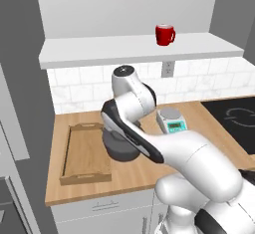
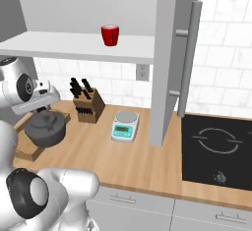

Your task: Pick the kettle from the counter and place it on the tray. Then pick the mug from the cabinet and place it on the tray. Then close the cabinet doors.

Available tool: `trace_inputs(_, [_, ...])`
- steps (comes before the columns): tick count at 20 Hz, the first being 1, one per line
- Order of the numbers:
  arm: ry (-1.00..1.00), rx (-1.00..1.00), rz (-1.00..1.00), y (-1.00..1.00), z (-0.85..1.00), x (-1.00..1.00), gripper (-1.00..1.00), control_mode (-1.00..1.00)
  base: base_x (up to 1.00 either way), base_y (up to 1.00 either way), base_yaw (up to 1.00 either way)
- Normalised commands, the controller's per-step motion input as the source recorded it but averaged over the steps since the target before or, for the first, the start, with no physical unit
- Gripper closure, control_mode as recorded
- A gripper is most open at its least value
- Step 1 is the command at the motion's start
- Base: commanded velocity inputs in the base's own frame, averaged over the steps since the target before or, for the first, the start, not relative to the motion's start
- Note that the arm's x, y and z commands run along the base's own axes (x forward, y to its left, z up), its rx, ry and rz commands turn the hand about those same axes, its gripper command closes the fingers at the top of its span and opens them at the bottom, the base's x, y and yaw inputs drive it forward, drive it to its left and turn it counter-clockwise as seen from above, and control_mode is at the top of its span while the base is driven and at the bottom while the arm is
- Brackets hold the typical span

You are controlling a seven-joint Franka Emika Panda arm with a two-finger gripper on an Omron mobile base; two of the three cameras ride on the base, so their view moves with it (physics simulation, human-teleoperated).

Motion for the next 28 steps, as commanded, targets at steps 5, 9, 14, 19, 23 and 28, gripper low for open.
trace_inputs(5, [-0.03, 0.11, -0.2, 0.57, 0.02, 0.4, 1.0, -1.0, 0.0, 0.0, 0.0])
trace_inputs(9, [-0.07, 0.11, -0.19, 0.48, 0.0, 0.18, 1.0, -1.0, 0.0, 0.0, 0.0])
trace_inputs(14, [-0.03, 0.09, -0.2, 0.43, -0.06, 0.27, 1.0, -1.0, 0.0, 0.0, 0.0])
trace_inputs(19, [0.0, 0.01, -0.21, 0.31, -0.2, 0.38, 1.0, -1.0, 0.0, 0.0, 0.0])
trace_inputs(23, [0.0, 0.0, -0.2, 0.11, -0.25, 0.4, 1.0, -1.0, 0.0, 0.0, 0.0])
trace_inputs(28, [0.0, 0.0, -0.19, 0.15, -0.26, 0.36, 1.0, -1.0, 0.0, 0.0, 0.0])
